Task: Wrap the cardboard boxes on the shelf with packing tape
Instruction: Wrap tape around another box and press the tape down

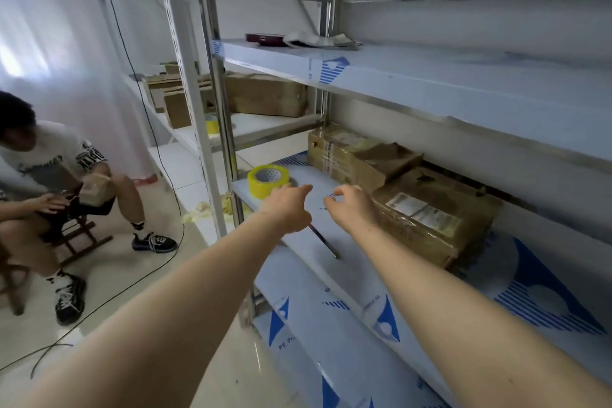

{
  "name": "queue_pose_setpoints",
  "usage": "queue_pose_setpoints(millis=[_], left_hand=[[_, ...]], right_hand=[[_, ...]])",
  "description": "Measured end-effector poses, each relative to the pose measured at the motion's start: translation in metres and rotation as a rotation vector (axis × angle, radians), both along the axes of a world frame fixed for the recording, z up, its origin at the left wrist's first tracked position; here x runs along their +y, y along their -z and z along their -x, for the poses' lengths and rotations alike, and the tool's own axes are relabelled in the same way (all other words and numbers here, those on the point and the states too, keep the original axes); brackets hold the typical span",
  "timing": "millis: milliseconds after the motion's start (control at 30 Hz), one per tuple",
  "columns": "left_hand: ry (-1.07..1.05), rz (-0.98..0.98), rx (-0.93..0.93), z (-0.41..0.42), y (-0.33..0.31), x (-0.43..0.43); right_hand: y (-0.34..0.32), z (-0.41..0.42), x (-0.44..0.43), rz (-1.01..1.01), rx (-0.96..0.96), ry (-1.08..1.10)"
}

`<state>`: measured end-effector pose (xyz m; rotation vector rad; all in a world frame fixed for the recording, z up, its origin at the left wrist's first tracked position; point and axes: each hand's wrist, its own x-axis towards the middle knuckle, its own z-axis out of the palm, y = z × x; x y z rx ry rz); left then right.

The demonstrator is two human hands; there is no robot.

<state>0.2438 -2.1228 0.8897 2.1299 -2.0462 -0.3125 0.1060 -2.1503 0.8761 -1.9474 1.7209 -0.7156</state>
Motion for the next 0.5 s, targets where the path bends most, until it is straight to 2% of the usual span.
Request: queue_pose_setpoints(millis=[200,500], left_hand=[[0.104,0.080,-0.277,-0.029,-0.016,-0.095],[0.277,0.079,-0.360,-0.048,-0.005,-0.202]], right_hand=[[-0.012,-0.022,-0.101,0.007,-0.045,0.048],[-0.002,-0.025,-0.184,0.020,0.109,0.126]])
